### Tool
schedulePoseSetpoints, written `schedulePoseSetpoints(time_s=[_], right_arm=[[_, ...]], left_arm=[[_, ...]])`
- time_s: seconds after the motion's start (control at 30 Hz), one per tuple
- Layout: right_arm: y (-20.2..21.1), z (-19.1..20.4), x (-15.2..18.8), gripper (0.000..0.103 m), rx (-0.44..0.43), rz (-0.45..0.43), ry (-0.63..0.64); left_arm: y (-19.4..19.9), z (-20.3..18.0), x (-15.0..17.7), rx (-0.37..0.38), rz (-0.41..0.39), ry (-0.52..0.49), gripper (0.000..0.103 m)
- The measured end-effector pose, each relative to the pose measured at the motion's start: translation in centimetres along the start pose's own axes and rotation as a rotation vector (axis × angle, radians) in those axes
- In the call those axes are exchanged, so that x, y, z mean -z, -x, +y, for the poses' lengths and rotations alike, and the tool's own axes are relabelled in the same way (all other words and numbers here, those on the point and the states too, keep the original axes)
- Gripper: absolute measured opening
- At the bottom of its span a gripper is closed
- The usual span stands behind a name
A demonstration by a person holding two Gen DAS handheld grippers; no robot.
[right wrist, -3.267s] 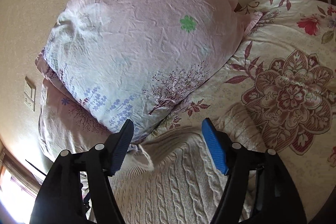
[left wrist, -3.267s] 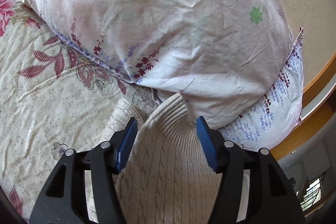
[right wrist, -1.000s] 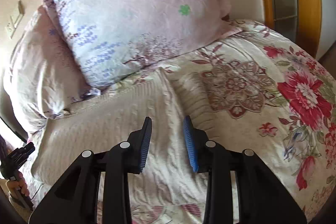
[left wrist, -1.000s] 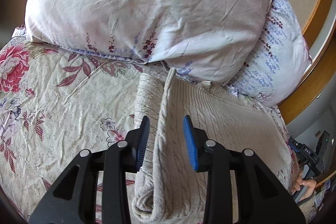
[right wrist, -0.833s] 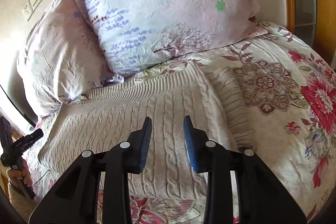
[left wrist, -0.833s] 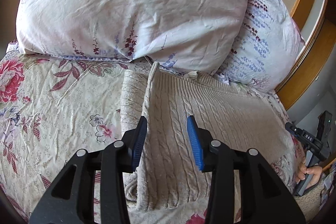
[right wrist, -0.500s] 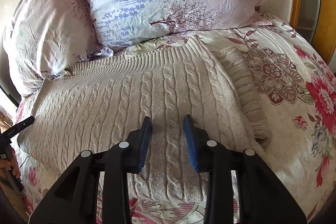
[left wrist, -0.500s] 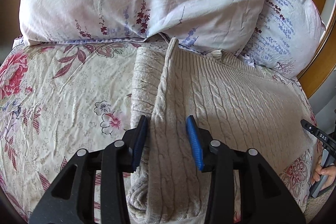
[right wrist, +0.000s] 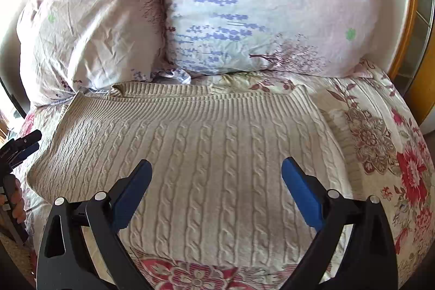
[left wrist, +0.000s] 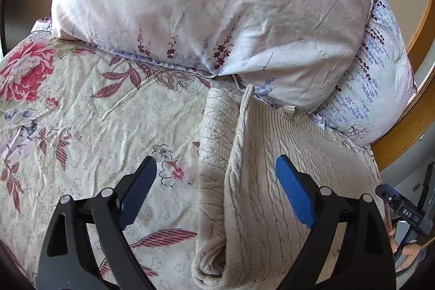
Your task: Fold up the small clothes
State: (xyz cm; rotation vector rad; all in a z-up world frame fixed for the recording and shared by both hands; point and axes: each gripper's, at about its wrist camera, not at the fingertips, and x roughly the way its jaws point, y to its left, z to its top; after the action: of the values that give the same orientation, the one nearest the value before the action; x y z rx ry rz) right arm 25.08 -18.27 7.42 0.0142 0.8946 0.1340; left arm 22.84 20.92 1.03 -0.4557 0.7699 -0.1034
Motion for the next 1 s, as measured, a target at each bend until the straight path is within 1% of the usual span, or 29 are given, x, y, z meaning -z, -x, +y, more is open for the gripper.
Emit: schedulePoseSetpoints(time_s=[0.03,0.1,0.17,0.23,0.3,0.33,0.4,0.43,0.5,0.6,0.67,0.7,0.73,0.77,0.83,0.87,1.0], right_arm=[[-0.2,1.0,-0.3,0.102,0.02,0.006,0.014],[-0.7,2.8,-0.8,0.102,0.055,0.015,0.035],[-1.4,4.4,-1.3,0.102,0.079,0.025,0.068],[-2.2,5.9,-1.7,0.102,0.139,0.013,0.109],[-3.0,7.1,-1.8,0.102,0.207,-0.008,0.137],[-3.7,7.6,-1.9,0.102,0.239,0.004,0.149],[-5.5,8.1,-1.8,0.102,0.293,0.068,0.164],[-6.2,8.0,-1.6,0.102,0.294,0.096,0.164],[-6.4,7.5,-1.1,0.102,0.279,0.077,0.123],[-6.5,6.7,-0.9,0.102,0.251,0.09,0.08],[-7.0,5.8,-0.7,0.102,0.208,0.105,0.033],[-7.2,5.1,-0.5,0.102,0.172,0.111,-0.004],[-7.4,4.4,-0.3,0.102,0.137,0.113,-0.038],[-7.5,4.0,-0.2,0.102,0.12,0.109,-0.046],[-7.6,4.2,0.1,0.102,0.13,0.1,-0.014],[-7.6,4.2,0.2,0.102,0.134,0.096,-0.01],[-7.6,3.8,0.4,0.102,0.129,0.094,-0.012]], left_arm=[[-0.2,0.1,0.1,0.0,0.002,0.002,0.096],[-0.4,0.3,0.4,-0.047,0.005,0.001,0.101],[-0.5,0.1,0.3,-0.078,0.004,-0.011,0.101],[-0.5,0.2,0.3,-0.092,0.0,-0.015,0.101],[-0.7,0.3,0.4,-0.108,0.013,-0.013,0.101],[-1.0,0.3,0.5,-0.121,0.026,-0.017,0.101],[-1.6,-0.1,0.7,-0.157,0.044,-0.046,0.101],[-1.7,-0.5,0.8,-0.174,0.045,-0.068,0.101],[-2.1,-1.1,1.0,-0.203,0.056,-0.104,0.101],[-2.5,-1.6,1.1,-0.234,0.075,-0.14,0.101],[-2.5,-1.5,1.0,-0.222,0.073,-0.131,0.101],[-2.4,-1.5,0.8,-0.214,0.077,-0.121,0.101],[-2.4,-1.5,0.6,-0.201,0.085,-0.11,0.101],[-2.3,-1.4,0.4,-0.182,0.092,-0.1,0.101],[-2.3,-1.6,0.0,-0.158,0.105,-0.09,0.101],[-2.6,-1.8,-0.3,-0.16,0.115,-0.089,0.101],[-3.6,-3.0,-1.1,-0.21,0.145,-0.136,0.101]])
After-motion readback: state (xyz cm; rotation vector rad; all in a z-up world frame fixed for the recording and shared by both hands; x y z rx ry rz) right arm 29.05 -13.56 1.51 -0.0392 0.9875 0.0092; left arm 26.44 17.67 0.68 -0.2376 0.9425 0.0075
